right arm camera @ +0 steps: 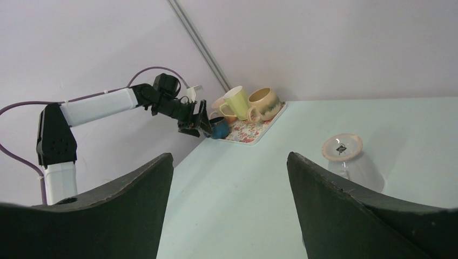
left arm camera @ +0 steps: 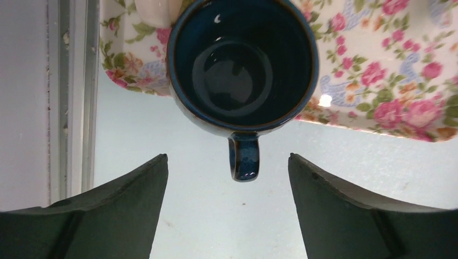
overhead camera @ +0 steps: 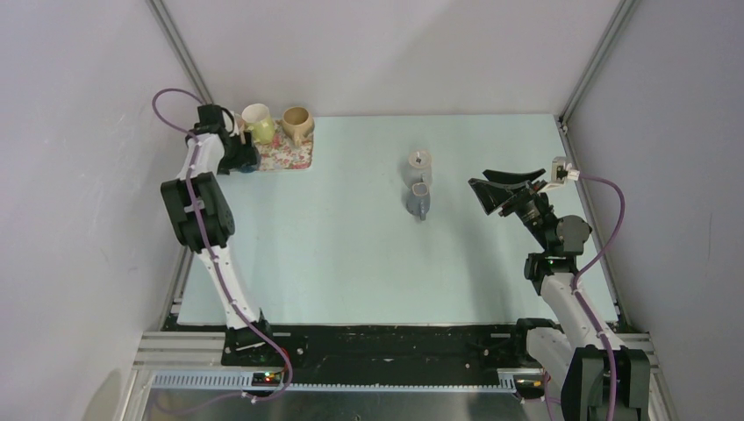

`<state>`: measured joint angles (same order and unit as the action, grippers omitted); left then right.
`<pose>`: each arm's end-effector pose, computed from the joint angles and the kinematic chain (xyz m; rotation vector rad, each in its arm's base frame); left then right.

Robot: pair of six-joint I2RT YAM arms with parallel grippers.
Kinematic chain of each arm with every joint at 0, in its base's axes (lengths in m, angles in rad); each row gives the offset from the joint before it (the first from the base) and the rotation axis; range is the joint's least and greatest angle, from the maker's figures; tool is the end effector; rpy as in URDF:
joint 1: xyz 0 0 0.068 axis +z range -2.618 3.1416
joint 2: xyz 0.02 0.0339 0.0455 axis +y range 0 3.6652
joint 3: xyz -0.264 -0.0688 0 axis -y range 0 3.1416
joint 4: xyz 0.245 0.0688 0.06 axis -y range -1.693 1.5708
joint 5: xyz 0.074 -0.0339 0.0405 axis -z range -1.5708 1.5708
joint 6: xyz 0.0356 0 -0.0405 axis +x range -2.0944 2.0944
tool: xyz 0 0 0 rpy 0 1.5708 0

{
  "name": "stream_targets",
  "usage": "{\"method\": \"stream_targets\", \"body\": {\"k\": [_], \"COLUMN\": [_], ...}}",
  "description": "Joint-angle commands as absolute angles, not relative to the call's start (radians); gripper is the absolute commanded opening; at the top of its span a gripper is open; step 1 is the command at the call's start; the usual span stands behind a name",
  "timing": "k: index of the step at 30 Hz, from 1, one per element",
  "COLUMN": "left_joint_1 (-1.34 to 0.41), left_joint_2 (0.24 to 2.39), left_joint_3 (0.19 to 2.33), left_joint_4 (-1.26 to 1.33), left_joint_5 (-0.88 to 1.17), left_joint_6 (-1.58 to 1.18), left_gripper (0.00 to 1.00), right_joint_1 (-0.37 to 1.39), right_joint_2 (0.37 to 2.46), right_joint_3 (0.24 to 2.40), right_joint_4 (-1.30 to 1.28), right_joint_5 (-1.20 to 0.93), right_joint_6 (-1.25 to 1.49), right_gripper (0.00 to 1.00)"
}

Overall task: Turn the mug right side up
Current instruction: Place the cup on the tray.

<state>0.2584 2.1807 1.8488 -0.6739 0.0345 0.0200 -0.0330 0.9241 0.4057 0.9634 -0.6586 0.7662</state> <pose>0.4654 0.1217 0.2142 -0.2936 2.5600 0.0598 0.1963 0.0153 0.2989 -0.1243 1.2806 1.0036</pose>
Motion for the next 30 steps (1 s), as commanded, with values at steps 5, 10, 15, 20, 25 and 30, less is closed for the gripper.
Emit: {"method": "stream_targets", "body": {"k": [5,10,15,20,25,30], "left_joint_1": [0.275,0.275,0.275,0.275,0.274,0.272], "left_joint_2": [2.206,2.225,2.232,2.205,2.131,2.115], "left_joint_3": [1.962,1.994,2.001,1.968,1.893,1.849], "left_joint_4": [-0.665,-0.666,-0.664,-0.666,-0.661,-0.653], "left_joint_5": [0.16,0.144,0.154,0.176,0.229,0.201], "left_joint_6": [-0.113,-0.123,-0.139,-0.148,-0.153,-0.135], "left_gripper": [0.85,0.86,0.85,0.85,0.85,0.83], "right_joint_1": [-0.037,-0.038,-0.037,-0.038,-0.039,-0.035], "right_joint_2": [0.905,0.909,0.913,0.91,0.915,0.915], "right_joint_3": [0.436,0.436,0.436,0.436,0.436,0.436], "right_joint_4": [0.991,0.99,0.99,0.986,0.986,0.987], "right_joint_5": [-0.647,-0.649,-0.648,-0.649,-0.649,-0.65], "right_joint_6": [0.757,0.757,0.756,0.752,0.75,0.749], "right_gripper": [0.82,0.82,0.82,0.82,0.82,0.82]}}
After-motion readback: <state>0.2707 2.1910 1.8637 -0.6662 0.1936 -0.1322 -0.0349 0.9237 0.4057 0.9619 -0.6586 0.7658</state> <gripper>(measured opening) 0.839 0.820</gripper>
